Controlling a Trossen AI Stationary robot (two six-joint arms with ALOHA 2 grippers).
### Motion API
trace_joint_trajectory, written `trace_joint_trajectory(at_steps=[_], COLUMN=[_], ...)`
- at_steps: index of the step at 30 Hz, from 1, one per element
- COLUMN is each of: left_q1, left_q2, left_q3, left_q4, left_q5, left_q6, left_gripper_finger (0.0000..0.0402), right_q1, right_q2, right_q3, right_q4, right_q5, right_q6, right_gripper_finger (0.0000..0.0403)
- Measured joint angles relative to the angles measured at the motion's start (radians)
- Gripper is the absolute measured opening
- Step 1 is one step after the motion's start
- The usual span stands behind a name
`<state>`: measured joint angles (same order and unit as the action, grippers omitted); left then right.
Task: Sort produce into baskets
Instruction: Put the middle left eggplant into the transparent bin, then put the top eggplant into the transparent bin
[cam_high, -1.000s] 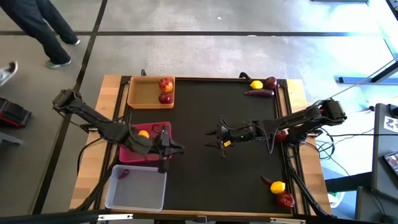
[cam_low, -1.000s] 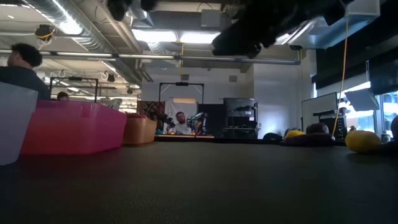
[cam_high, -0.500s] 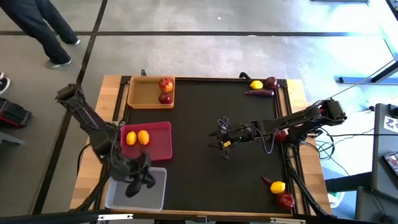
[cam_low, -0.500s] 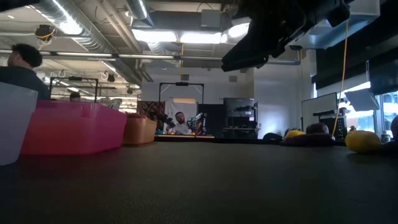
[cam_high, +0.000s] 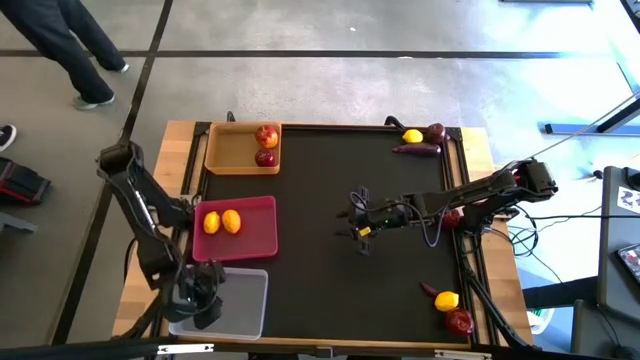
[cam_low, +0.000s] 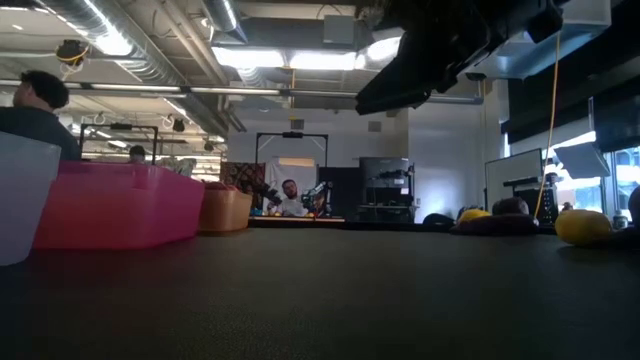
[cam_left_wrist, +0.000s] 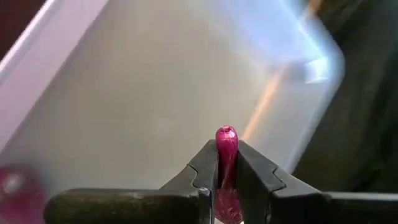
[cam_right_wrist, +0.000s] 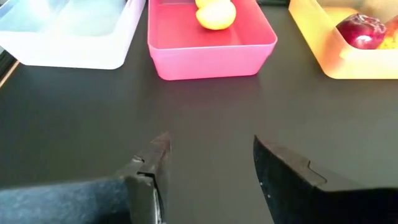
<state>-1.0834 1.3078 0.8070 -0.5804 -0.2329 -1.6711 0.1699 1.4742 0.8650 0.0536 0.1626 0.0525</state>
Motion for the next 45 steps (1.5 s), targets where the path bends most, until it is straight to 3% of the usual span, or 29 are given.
trace_joint_trajectory(at_steps=[8, 21, 36, 45], left_q1=[-0.022, -0.024, -0.016, 0.005], left_q2=[0.092, 0.171, 0.184, 0.097], left_q3=[-0.001, -0.001, -0.001, 0.082], left_q4=[-0.136, -0.25, -0.3, -0.3], left_q5=[0.149, 0.156, 0.211, 0.203], left_q6=[-0.069, -0.009, -0.022, 0.021], left_gripper_finger=[0.0037, 0.0041, 0.0162, 0.0175], right_q1=[0.0, 0.0, 0.0, 0.0], right_q2=[0.0, 0.0, 0.0, 0.0], right_q3=[0.0, 0.0, 0.0, 0.0], right_q4=[0.0, 0.0, -0.001, -0.001], right_q5=[0.03, 0.031, 0.03, 0.029], right_q6=[-0.005, -0.005, -0.006, -0.006], right_gripper_finger=[0.0179, 0.0179, 0.0179, 0.0179])
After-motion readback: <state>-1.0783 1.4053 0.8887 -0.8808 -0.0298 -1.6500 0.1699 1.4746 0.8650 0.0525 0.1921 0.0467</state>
